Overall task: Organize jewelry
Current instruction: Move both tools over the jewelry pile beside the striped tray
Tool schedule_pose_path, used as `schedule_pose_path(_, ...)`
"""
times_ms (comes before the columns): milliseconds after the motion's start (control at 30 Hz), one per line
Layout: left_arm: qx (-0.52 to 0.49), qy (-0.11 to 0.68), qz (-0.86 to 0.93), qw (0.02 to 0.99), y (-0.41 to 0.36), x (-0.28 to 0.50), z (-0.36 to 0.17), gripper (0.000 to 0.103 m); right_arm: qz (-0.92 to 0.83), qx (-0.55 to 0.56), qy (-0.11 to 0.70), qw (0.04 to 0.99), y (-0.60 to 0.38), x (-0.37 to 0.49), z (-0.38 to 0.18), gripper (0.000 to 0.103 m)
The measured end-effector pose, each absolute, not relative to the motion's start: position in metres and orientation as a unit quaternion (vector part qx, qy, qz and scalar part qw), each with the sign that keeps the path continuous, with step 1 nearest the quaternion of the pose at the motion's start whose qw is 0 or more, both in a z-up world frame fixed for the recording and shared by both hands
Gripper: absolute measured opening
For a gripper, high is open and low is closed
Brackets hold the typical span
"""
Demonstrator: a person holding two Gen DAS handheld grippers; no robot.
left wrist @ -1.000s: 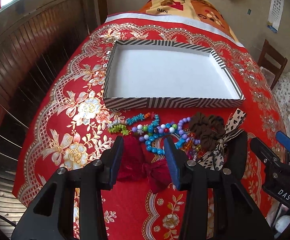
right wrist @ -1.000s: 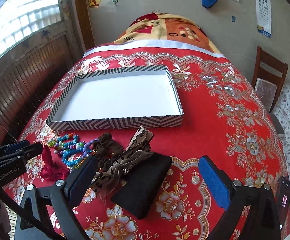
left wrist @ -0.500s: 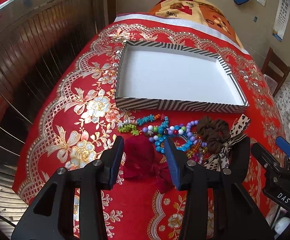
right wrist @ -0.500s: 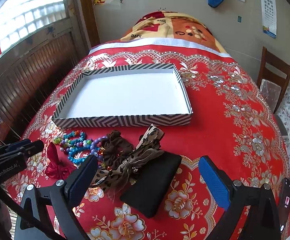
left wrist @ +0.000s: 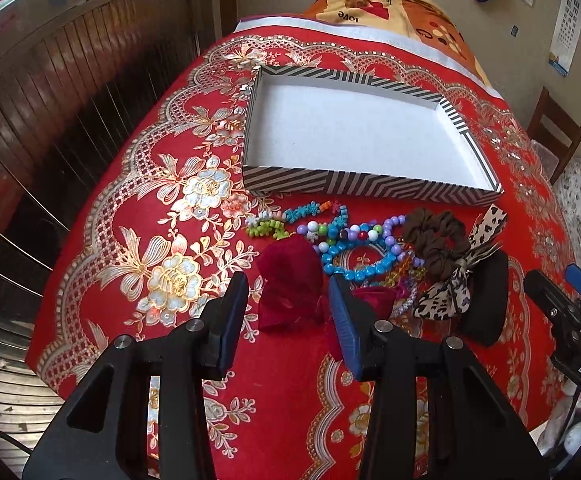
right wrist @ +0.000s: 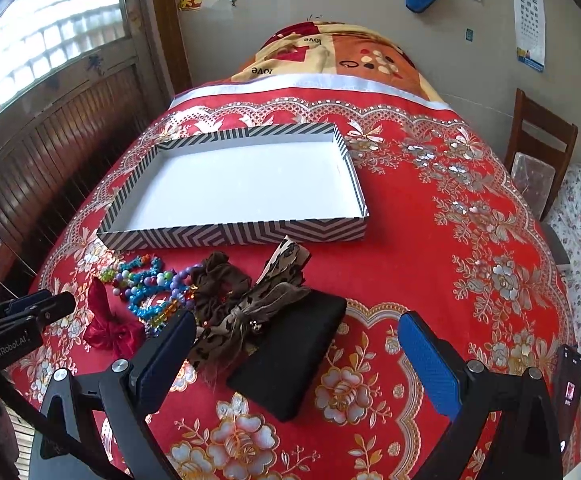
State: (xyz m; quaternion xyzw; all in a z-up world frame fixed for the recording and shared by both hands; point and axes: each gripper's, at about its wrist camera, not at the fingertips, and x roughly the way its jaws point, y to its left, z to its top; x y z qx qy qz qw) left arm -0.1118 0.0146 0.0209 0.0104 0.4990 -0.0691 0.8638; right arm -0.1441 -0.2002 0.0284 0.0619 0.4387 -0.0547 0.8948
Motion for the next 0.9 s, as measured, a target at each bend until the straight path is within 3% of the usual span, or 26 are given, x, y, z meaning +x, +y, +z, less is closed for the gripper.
schedule_pose_path(900, -0.020, 0.525, -0.067, 0.848, 0.036, -0.108, 0.014, 0.041, -0.055, 0.086, 0.443, 0.891, -0.208, -0.165, 0.023, 0.101)
